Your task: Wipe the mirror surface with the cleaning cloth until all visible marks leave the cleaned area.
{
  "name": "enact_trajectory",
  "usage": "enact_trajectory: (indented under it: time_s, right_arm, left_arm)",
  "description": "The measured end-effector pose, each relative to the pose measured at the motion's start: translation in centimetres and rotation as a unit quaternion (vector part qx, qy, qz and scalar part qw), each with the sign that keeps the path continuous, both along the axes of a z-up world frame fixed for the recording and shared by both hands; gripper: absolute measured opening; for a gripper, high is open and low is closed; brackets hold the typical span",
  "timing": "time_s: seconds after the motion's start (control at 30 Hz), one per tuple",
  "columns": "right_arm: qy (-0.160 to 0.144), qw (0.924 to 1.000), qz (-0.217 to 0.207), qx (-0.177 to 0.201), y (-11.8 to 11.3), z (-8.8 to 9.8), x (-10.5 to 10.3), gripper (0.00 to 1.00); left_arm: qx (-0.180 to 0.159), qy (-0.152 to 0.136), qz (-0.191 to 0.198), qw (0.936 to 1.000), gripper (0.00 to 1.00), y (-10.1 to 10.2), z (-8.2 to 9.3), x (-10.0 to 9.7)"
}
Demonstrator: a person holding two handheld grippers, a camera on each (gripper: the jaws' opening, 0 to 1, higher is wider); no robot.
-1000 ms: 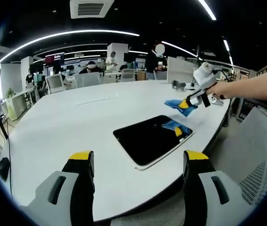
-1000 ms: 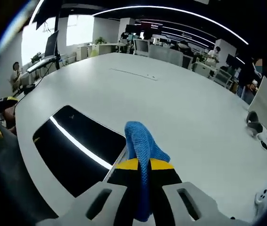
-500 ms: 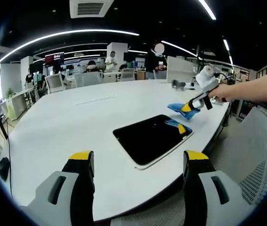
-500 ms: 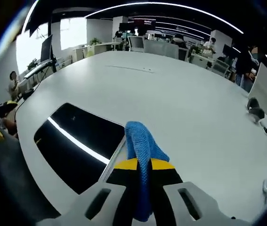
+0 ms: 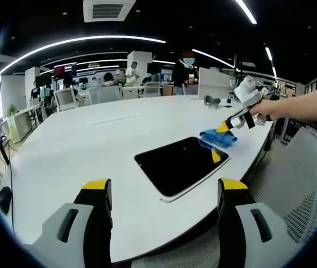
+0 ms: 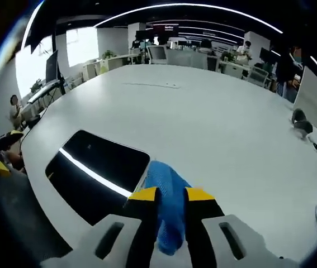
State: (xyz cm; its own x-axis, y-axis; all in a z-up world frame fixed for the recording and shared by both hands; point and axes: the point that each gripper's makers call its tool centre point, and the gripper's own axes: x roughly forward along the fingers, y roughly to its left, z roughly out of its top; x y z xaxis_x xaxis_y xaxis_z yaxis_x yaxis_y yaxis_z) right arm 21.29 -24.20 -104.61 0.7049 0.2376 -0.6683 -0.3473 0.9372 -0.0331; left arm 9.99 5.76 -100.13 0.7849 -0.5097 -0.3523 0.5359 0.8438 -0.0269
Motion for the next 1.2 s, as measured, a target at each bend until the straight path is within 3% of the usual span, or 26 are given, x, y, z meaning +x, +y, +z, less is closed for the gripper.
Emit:
enact_trajectory:
  time_s: [0.3, 0.53, 0.93, 1.2]
  right_arm:
    - [-0.058, 0.9982, -0.014, 0.007, -1.2, 4.3, -1.3, 0.30]
    - [-0.090, 0.9957, -0.016, 0.007, -2.0, 6.1, -4.1, 0.54]
    - [-0.095, 0.9946, -0.038, 0.016, -1.5, 5.3, -10.7, 0.81]
    - [-0.088, 0.9924, -0.056, 0.064, 0.1, 3.2, -12.5, 0.88]
  left_arm:
    - [-0.002, -0.003, 0.000, 1.0000, 0.75, 0.0, 0.1, 0.0]
    - [-0.003, -0.004, -0.001, 1.0000, 0.75, 0.0, 0.1, 0.0]
    - [-0.002, -0.003, -0.001, 1.0000, 0.75, 0.0, 0.1, 0.0]
    - [-0.002, -0.004, -0.002, 1.0000, 0.76, 0.0, 0.2, 0.0]
